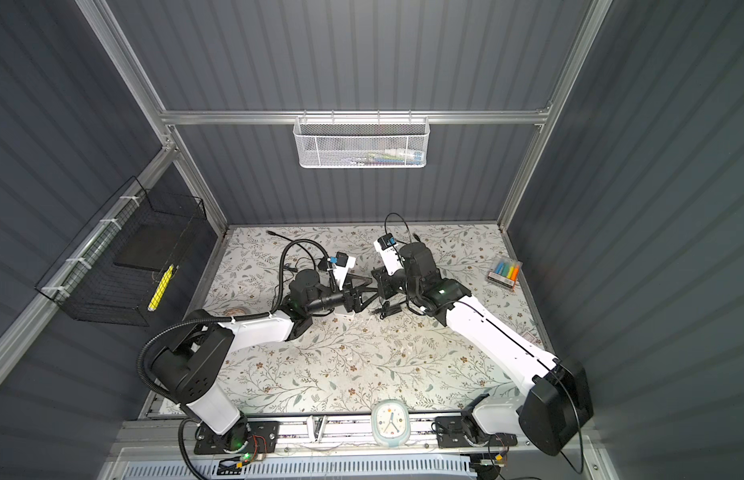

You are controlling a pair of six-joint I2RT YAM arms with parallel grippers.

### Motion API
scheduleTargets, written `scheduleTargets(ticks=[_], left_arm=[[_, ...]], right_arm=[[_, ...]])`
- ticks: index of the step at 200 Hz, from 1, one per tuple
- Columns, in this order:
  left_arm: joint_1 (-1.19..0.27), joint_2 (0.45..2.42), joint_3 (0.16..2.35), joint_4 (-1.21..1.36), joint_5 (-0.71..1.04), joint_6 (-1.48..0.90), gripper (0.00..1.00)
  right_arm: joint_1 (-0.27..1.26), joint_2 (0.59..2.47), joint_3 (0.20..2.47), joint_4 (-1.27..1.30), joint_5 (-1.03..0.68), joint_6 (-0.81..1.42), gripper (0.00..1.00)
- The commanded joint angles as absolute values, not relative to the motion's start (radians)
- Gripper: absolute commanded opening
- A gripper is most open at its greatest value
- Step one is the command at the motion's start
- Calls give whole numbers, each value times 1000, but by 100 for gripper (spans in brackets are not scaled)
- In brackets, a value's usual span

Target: Insert the plug into the switch port

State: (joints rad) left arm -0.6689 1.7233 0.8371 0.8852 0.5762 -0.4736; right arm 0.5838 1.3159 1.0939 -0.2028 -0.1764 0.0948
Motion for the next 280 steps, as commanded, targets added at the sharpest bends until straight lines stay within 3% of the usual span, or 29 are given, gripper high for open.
scheduleTargets(ticks=[1, 107, 138, 171, 186, 208, 280], left_arm=[[-676, 1783, 867, 939, 615, -501, 77], [-678, 1831, 919, 983, 687, -546, 22], [-678, 1832, 927, 986, 695, -557, 0], [-678, 1826, 928, 973, 696, -554, 0], [-678, 1823, 928, 969, 695, -553, 0], [-678, 1815, 928, 956, 693, -546, 0], [-678, 1825, 943, 959, 715, -560, 0]], right_arm=[[578, 1282, 1085, -186, -189, 102, 0], [561, 1281, 1045, -165, -188, 126, 0], [560, 1278, 1037, -166, -179, 124, 1], [547, 1250, 1023, -184, -142, 101, 17], [523, 1220, 1013, -201, -119, 78, 31], [480, 1162, 986, -205, -174, 59, 41], [472, 1221, 965, -139, -398, 62, 39]])
